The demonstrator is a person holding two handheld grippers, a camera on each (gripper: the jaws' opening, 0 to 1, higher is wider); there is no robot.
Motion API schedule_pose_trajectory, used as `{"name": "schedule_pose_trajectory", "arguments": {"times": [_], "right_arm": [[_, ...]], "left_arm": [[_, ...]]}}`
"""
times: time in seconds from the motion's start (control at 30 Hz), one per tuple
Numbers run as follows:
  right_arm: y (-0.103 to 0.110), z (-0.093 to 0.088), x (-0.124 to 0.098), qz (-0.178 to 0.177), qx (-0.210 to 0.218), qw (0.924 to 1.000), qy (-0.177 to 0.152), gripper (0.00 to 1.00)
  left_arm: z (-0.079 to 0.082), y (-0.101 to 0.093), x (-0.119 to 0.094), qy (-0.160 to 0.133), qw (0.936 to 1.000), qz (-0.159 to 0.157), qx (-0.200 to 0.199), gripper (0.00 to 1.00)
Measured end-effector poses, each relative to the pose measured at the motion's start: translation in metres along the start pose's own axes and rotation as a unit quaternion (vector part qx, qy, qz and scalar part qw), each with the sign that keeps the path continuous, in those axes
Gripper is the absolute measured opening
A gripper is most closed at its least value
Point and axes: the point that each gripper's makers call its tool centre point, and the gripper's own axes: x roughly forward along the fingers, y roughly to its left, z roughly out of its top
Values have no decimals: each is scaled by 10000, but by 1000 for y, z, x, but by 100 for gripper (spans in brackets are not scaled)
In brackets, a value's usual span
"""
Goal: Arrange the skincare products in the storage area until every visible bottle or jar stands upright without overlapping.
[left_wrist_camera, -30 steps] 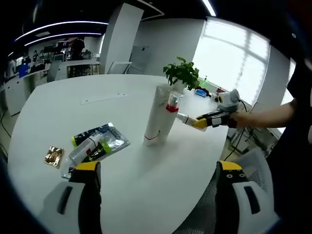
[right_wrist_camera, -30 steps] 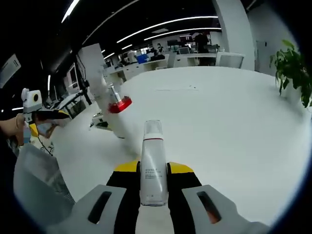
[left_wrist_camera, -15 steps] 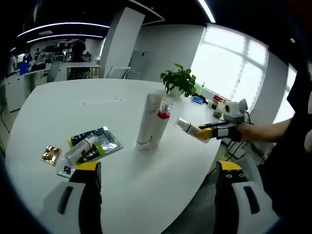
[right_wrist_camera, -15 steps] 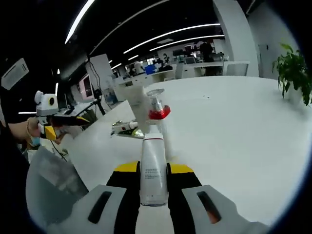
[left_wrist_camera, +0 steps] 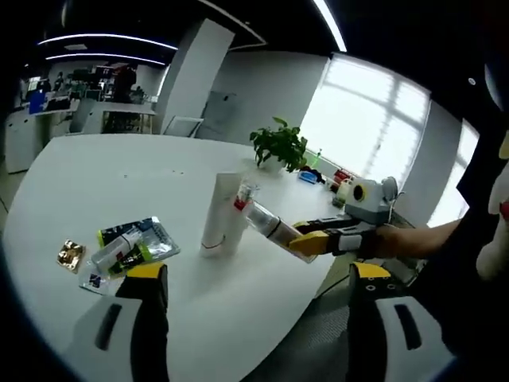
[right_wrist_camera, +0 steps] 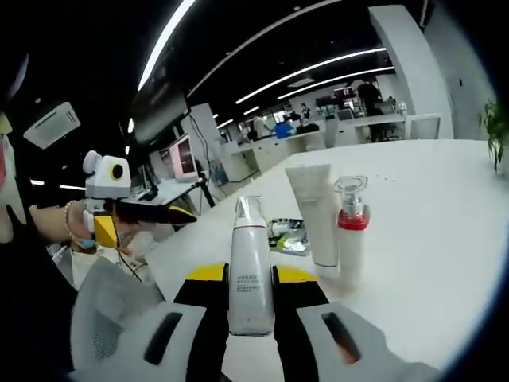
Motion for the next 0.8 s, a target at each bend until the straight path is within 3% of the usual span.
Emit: {"name": "schedule_pose_trajectory", "arguments": {"times": [0.2,0.3,0.5,0.8], "right_arm": [[31,16,15,325,133,9989,-298,20],[51,25,19,510,-57,9981,-329,20],[71,41,20,603,-173,9969,-486,20],[91,54,21,643,-891,9922,-583,20]], "left_arm": [[12,-18,3,-320,9972,-405,-539,80],[21,-21,5,-546,9931,-548,-885,75],[41,-16,4,-955,9842,-474,-1412,58],[52,-4,5,-1235,9760,-242,-1775,35]]}}
